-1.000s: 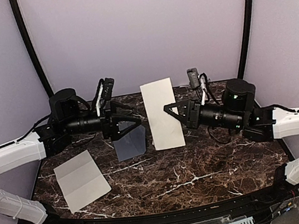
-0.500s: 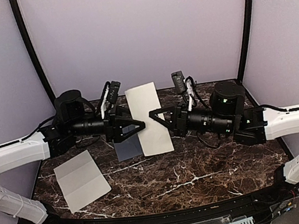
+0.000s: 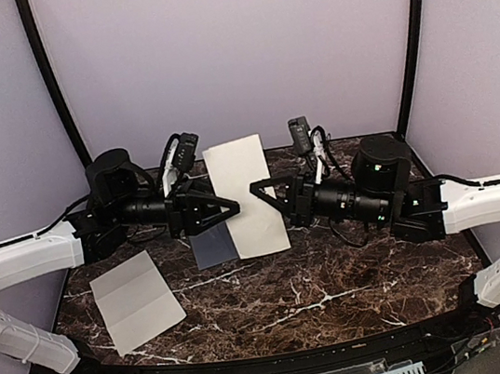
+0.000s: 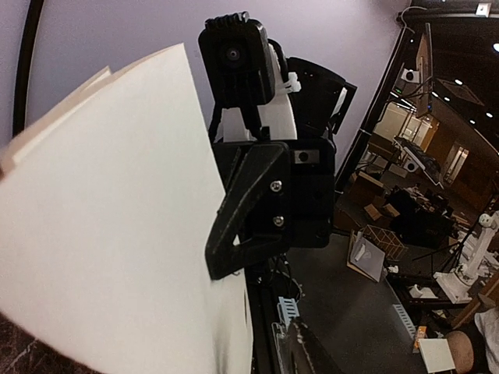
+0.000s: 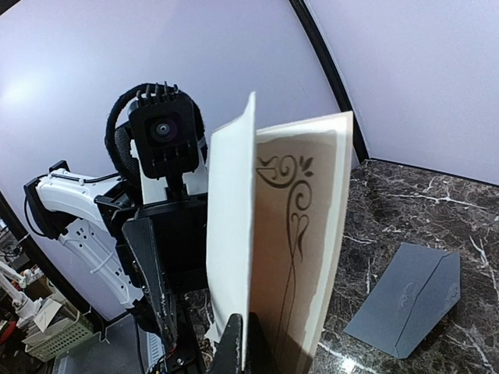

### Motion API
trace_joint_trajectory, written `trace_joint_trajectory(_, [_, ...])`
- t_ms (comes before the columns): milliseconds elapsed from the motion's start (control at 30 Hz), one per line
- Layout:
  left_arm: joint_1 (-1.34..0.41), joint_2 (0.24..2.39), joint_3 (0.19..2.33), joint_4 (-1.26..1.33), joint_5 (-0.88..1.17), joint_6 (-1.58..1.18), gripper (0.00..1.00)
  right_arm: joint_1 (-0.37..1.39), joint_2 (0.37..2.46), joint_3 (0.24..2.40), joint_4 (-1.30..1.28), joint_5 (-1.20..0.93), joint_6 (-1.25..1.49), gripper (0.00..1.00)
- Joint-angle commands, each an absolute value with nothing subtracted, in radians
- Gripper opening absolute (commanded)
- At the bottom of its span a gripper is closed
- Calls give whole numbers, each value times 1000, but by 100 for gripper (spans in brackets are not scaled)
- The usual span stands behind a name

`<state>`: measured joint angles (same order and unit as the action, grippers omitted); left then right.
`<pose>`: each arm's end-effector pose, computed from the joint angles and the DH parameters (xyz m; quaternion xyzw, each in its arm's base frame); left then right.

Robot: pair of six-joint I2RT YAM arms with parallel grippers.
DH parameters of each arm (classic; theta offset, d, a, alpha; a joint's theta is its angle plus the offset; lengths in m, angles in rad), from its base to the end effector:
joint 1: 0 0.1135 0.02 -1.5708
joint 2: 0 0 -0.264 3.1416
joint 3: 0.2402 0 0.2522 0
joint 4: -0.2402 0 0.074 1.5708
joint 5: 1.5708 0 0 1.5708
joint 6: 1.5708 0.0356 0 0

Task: Place the letter into the envelope and seal it
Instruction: Fold the letter.

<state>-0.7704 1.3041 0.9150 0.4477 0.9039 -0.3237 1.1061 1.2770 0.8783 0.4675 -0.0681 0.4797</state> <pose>0.1927 -0.2260 0.3364 0.4465 0.5315 -0.5963 0.4031 0.1331 0.2709 0.3339 -0.2338 0.6411 0.5368 0.4962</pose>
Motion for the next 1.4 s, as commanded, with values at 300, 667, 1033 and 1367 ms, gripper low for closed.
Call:
trace_joint_trajectory(300, [-773, 1259, 896, 493, 916, -332, 18, 1112, 1266, 877, 501, -31, 471, 0])
trace_joint_trajectory(667, [-772, 1262, 904, 439, 841, -309, 0, 1112, 1248, 866, 487, -29, 477, 0])
trace_joint_trajectory(1033, [-772, 1250, 905, 425, 839, -279, 0, 1108, 1141, 817, 440, 68, 455, 60])
trace_joint_trajectory(1367, [-773, 1268, 929, 439, 998, -271, 0, 1039, 1139, 844, 360, -272, 440, 99])
